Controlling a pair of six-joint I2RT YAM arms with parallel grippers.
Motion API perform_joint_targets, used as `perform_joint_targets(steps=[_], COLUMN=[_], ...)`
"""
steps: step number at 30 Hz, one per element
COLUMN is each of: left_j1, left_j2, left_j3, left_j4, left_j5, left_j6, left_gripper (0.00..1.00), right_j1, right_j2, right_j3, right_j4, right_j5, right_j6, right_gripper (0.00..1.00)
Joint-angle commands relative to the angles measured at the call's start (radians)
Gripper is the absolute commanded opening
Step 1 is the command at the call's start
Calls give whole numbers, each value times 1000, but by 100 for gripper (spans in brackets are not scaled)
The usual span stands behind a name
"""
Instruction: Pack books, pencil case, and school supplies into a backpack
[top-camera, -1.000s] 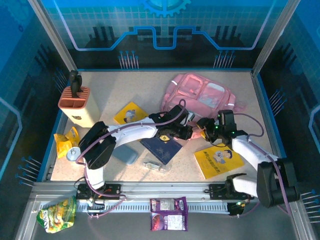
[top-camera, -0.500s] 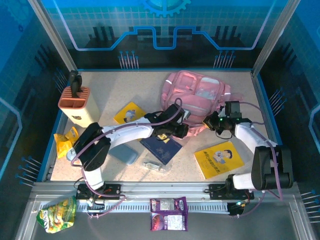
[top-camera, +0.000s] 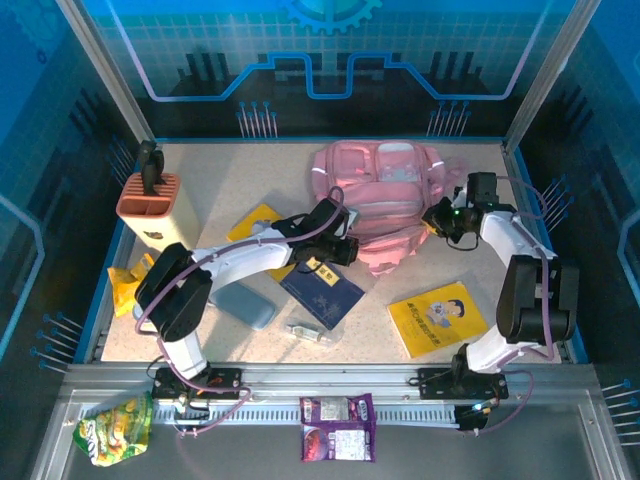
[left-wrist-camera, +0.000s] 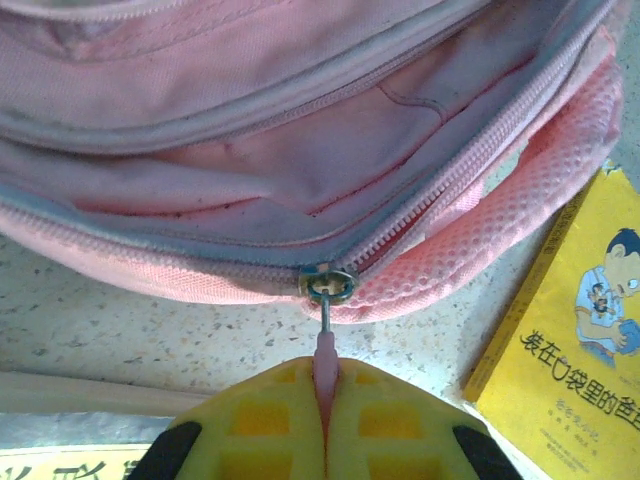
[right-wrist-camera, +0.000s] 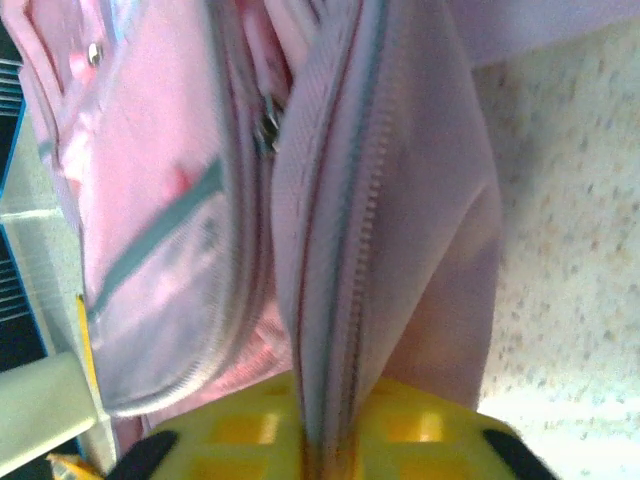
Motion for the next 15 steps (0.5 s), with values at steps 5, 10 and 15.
perform_joint_targets(steps=[5, 10, 15], left_j1=[-46, -61, -64], left_j2=[63, 59, 46], left_j3=[83, 83, 72], left_j4=[-9, 36, 68], left_j5=[14, 16, 42], left_j6=[-54, -65, -68], left_gripper=[0, 0, 0], right_j1=[-12, 21, 131], right_j2=[-75, -220, -328], right_j3=[17, -66, -160], right_j4=[17, -61, -61], right_j5=[69, 87, 76], right_j6=[-39, -20, 83], right_gripper=[52, 72, 84])
